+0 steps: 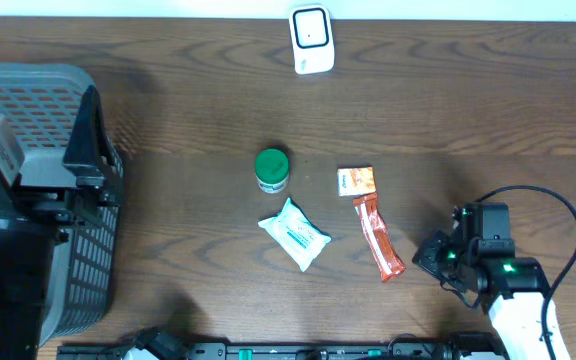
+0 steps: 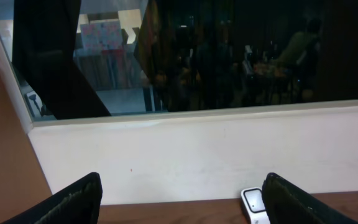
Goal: Scan the item barcode
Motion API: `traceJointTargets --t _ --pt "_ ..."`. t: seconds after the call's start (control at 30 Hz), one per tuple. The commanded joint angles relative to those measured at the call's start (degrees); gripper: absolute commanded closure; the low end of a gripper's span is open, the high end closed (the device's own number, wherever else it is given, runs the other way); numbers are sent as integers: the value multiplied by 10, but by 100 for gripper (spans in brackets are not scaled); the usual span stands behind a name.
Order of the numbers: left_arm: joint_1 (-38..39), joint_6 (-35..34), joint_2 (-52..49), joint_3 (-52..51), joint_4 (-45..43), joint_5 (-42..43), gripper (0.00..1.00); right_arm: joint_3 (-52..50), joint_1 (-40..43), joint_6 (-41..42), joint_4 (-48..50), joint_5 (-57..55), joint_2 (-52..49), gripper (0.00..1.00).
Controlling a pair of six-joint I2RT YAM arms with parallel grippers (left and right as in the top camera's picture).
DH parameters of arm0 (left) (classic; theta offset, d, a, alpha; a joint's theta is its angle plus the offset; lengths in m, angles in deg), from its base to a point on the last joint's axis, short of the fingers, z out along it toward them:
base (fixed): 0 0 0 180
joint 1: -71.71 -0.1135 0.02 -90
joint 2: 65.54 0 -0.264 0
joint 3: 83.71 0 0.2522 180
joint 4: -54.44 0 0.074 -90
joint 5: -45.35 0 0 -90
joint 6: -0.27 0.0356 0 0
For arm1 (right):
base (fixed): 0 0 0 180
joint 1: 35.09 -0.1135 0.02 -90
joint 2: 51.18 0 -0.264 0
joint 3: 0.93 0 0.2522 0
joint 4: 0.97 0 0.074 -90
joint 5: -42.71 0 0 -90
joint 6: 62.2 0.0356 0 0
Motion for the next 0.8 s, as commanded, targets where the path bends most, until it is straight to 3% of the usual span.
traceJointTargets --t 0.0,0.27,0.37,0.5,0.77 --pt "0 1 4 -4 -3 -7 18 -9 -3 20 5 -47 -29 99" --pt "0 1 4 -4 -3 -7 18 -25 -10 5 60 -2 -124 99" --pt "0 1 4 -4 -3 -7 18 -25 -38 -14 82 77 -149 99" --pt "0 1 4 -4 -3 -7 18 -25 -83 -12 86 102 -151 99" --pt "0 1 4 -4 -3 -7 18 -25 -169 61 125 240 -151 99"
